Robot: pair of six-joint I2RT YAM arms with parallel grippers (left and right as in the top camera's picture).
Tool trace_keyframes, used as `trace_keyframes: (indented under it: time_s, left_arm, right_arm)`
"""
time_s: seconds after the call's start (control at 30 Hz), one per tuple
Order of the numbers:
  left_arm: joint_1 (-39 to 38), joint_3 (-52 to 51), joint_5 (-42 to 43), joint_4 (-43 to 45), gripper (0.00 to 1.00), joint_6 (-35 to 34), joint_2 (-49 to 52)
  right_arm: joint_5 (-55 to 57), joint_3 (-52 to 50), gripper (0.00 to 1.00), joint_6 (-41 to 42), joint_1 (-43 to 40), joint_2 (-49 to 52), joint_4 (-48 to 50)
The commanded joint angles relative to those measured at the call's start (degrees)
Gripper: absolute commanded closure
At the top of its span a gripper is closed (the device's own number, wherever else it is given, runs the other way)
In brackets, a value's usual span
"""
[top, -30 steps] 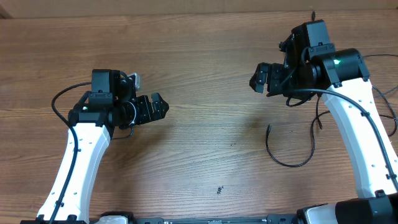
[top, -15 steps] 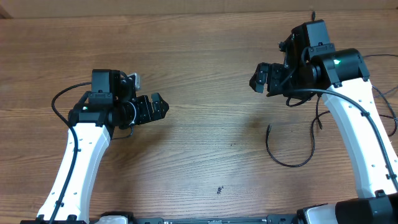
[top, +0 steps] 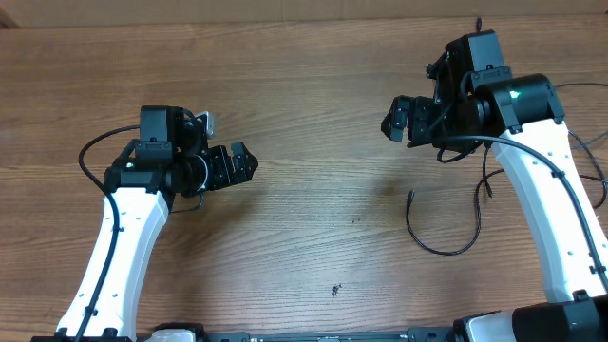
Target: Untangle cables
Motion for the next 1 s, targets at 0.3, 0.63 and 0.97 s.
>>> trace_keyframes:
  time_s: [0.3,0.63,0.97]
  left_arm:
    - [0.02,0.33,-4.2,1.01,0.0,1.07,-1.14]
    - [-1.9,-5.53,-14.53,12.98,0.0,1.09,-15.74]
    - [-1.86,-31.34,-14.84,43.19,0.0,0.85,-36.94]
  right_arm:
    - [0.52,0.17,0.0,0.33,0.2,-0.24,0.31]
    - [0.55,0.17,0.0,0.33,0.2,-0.24,0.31]
    - [0.52,0.17,0.0,0.33,0.2,-0.24,0.31]
